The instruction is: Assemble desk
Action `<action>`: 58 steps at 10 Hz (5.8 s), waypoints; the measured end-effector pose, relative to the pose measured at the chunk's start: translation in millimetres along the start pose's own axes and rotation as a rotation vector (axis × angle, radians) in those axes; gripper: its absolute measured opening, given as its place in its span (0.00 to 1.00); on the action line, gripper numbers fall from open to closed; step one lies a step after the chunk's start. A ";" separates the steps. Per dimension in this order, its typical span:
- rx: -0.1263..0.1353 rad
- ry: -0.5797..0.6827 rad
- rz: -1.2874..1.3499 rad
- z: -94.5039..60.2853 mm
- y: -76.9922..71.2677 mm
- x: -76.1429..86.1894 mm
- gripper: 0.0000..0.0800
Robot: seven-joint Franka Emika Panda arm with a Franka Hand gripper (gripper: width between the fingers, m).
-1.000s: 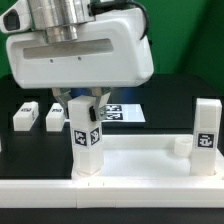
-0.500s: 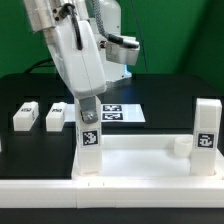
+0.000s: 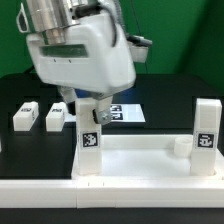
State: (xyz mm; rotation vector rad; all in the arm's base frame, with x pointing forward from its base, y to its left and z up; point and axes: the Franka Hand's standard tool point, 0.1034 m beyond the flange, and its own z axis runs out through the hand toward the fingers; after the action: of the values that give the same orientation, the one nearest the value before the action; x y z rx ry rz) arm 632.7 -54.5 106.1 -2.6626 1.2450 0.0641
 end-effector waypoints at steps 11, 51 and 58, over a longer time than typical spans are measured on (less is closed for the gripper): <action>-0.060 0.026 -0.782 1.3 0.1 1.9 0.65; 0.023 0.039 0.355 -1.1 4.4 10.7 0.36; 0.065 0.046 0.959 1.3 -1.7 4.4 0.36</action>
Offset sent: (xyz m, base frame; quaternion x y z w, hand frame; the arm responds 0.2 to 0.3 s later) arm 0.0000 0.0000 0.0000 0.0000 0.0000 -0.1296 0.9916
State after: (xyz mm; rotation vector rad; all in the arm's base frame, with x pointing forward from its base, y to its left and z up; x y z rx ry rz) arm 636.9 -56.6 104.5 -1.7817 2.3437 0.0957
